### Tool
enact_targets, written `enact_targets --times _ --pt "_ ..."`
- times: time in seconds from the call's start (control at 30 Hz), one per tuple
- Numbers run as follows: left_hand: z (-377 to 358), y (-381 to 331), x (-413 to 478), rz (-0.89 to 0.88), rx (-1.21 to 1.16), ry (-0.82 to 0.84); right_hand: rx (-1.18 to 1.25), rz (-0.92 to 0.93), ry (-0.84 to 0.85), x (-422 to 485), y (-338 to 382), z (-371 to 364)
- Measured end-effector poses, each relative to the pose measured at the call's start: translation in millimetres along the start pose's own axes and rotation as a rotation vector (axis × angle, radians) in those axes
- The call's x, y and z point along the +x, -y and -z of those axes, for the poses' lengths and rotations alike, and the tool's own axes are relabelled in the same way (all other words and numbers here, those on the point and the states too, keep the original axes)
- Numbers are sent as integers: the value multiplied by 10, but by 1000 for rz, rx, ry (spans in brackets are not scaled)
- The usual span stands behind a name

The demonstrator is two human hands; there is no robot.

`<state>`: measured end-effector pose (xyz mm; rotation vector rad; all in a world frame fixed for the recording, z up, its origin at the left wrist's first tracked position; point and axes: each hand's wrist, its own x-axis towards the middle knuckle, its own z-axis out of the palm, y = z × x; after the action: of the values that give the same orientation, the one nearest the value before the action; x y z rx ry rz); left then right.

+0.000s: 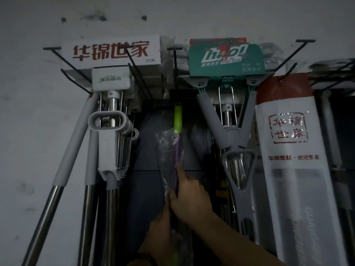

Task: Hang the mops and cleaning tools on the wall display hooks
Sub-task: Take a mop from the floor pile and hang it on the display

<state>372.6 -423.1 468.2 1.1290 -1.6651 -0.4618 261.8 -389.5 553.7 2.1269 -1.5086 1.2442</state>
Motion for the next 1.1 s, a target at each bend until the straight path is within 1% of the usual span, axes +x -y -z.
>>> enact_targets --times 0.07,0.1,0.13,0.2,0.23,0.37,0.47,0.53,0.67,0.83,0.97,1.1 --pt "41 23 22 79 49 -62 10 16 -9 -84 42 103" --pt "77 36 -7 99 102 -50 -1 26 -15 -115 68 173" --pt "131 34 -65 69 203 -5 -17 36 -19 -134 90 249" --pt "266 -1 -261 -43 417 45 -33 41 -15 -170 134 435" --pt "344 -82 -388 -74 444 68 -34 35 -6 -198 153 526" --pt "588 -378 -838 -180 482 124 -50 10 10 -435 231 877" --pt "760 -581 -1173 -218 485 175 -160 16 62 -626 253 1195" --pt "851 -732 -1345 -253 433 174 -237 23 104 -761 288 1409" --pt "924 -1049 -1509 -315 433 158 -290 25 51 -995 404 1776" --pt "1022 -1525 -1498 -395 453 137 -431 87 121 -1080 515 2202" --pt "1117 -1902 -1365 -477 497 86 -507 122 73 -978 550 2505" --pt "1146 -2225 -1109 -508 651 98 -557 112 31 -727 486 2771"
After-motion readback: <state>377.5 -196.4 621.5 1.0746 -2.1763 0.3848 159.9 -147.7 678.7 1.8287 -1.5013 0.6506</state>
